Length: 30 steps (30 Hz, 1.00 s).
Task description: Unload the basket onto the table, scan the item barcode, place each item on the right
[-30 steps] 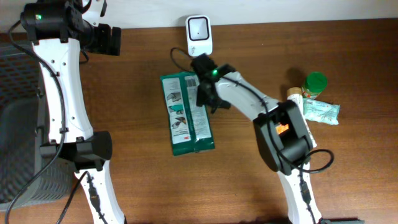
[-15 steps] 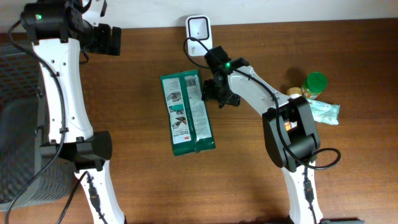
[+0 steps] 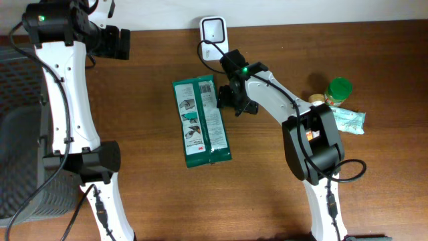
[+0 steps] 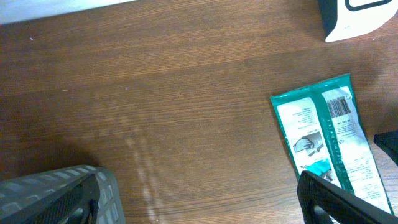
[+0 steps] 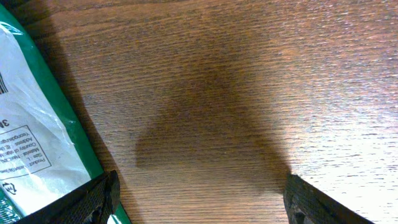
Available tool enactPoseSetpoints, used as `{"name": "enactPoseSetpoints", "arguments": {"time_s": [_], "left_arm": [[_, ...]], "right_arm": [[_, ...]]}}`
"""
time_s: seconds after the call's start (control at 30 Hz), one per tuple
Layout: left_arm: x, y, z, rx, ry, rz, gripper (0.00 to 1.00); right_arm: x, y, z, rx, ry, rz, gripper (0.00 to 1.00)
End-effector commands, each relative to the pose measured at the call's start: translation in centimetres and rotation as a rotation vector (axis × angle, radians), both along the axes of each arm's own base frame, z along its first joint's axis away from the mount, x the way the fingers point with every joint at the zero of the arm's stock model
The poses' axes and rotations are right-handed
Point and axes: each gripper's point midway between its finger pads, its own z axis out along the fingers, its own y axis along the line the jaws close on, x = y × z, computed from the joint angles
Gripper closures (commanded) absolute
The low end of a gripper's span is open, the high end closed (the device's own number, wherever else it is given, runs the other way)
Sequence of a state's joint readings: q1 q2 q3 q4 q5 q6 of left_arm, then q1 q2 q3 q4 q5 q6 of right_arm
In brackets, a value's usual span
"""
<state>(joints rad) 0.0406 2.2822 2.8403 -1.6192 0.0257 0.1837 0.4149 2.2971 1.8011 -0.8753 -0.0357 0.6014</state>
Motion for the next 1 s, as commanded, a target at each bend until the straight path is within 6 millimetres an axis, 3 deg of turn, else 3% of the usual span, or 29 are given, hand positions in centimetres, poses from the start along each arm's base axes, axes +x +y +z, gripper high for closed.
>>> {"name": "enactPoseSetpoints", "arguments": {"time_s": [0.0, 0.83, 0.9, 0.97], "left_arm": [[-0.1, 0.2, 0.3, -0.002, -0.010, -0.006, 0.01], [-0.1, 0.2, 0.3, -0.002, -0.010, -0.006, 0.01], [-0.1, 0.2, 0.3, -0.002, -0.010, -0.005, 0.01], [-0.1, 0.2, 0.3, -0.002, -0.010, -0.006, 0.01]], "right_arm": [[-1.3, 0.7, -2.2, 0.036, 0.068, 0.008, 0.18], [-1.5, 0.2, -2.1, 0.051, 0.089, 0.051, 0.14], [-1.5, 1.2, -0.5, 0.112, 0.067, 0.131, 0.17], [-1.0, 2.7, 2.8, 0.189, 0.000, 0.239, 0.19]]}}
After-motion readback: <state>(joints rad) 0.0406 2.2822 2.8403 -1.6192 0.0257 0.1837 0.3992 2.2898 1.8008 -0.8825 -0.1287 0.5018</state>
